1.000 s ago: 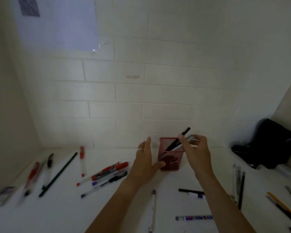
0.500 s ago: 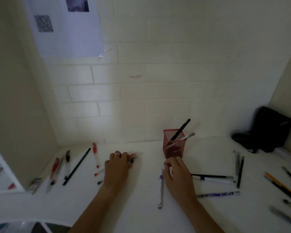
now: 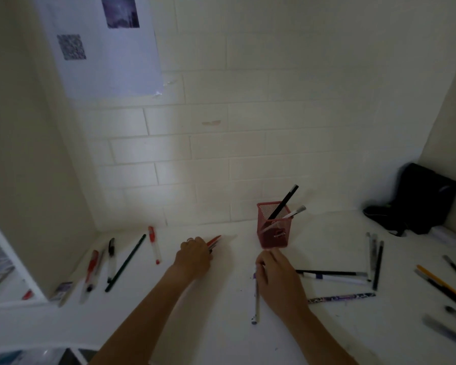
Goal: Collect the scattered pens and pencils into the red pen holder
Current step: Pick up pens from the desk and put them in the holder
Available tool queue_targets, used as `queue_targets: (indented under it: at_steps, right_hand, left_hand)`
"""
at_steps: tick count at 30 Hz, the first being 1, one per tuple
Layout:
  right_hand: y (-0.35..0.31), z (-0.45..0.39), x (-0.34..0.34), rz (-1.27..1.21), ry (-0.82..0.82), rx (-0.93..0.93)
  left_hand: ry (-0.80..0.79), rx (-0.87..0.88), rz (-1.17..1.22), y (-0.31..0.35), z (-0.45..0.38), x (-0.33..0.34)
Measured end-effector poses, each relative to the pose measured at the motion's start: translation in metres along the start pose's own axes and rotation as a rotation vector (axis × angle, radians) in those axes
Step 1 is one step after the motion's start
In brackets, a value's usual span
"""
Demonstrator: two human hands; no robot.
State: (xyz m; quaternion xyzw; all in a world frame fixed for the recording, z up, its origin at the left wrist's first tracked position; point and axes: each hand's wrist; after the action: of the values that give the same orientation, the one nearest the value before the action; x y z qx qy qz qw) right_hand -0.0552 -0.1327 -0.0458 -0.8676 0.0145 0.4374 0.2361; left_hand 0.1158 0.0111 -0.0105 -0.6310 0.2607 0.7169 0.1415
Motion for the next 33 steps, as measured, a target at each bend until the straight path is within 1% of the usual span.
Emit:
queue_targets:
  at_steps: [6, 8, 11, 13, 16, 18, 19, 20, 22, 24, 26, 28, 30, 33]
  right_hand:
    - [-0.001, 0.000, -0.001, 0.016, -0.017, -0.011]
    - [-0.002, 0.000, -0.002, 0.014, -0.032, -0.009]
    - [-0.003, -0.002, -0.004, -0.062, -0.035, 0.040]
    - [-0.005, -0.007, -0.013, -0.155, 0.040, 0.109]
    - [-0.006, -0.026, -0.037, -0.366, 0.281, 0.256]
    - [-0.002, -0.045, -0.052, -0.457, 0.358, 0.375]
    - [0.004, -0.057, -0.054, -0.489, 0.346, 0.422]
    - [0.010, -0.067, -0.054, -0.534, 0.302, 0.446]
    - [0.013, -0.083, -0.051, -0.645, 0.158, 0.491]
    - [0.023, -0.095, -0.036, -0.683, 0.098, 0.534]
    - [0.019, -0.100, -0.035, -0.708, 0.102, 0.526]
    - [0.012, -0.098, -0.039, -0.795, 0.151, 0.538]
    - [0.014, -0.097, -0.038, -0.905, 0.193, 0.570]
    - [0.016, -0.098, -0.035, -0.973, 0.219, 0.615]
  left_hand:
    - [0.112, -0.045, -0.068, 0.018, 0.008, 0.008]
    - [0.133, -0.061, -0.037, 0.021, 0.010, 0.008]
    - [0.100, -0.080, 0.073, 0.025, 0.007, 0.004]
    - [0.116, -0.056, 0.154, 0.027, 0.002, -0.003]
    - [0.207, 0.124, 0.229, 0.041, -0.003, -0.031]
    - [0.324, 0.265, 0.435, 0.059, -0.003, -0.056]
    - [0.380, 0.327, 0.538, 0.069, -0.006, -0.067]
    - [0.425, 0.379, 0.633, 0.080, -0.011, -0.075]
    - [0.464, 0.452, 0.800, 0.102, -0.021, -0.085]
    - [0.443, 0.479, 1.016, 0.127, -0.030, -0.089]
    - [0.410, 0.497, 1.173, 0.147, -0.037, -0.089]
    - [0.418, 0.491, 1.280, 0.159, -0.045, -0.084]
    - [0.459, 0.469, 1.382, 0.166, -0.053, -0.083]
    - [0.533, 0.452, 1.416, 0.170, -0.067, -0.086]
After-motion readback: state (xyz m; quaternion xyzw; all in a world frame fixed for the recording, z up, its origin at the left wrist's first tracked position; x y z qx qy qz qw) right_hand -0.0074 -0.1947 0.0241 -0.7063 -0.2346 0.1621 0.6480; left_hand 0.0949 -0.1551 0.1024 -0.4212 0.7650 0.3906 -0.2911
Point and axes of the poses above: each hand's wrist, its own z-axis away from the middle knuckle, its own x-axis out of the palm, y = z × x, and after that the axes turned 1 degree about -y, right-handed
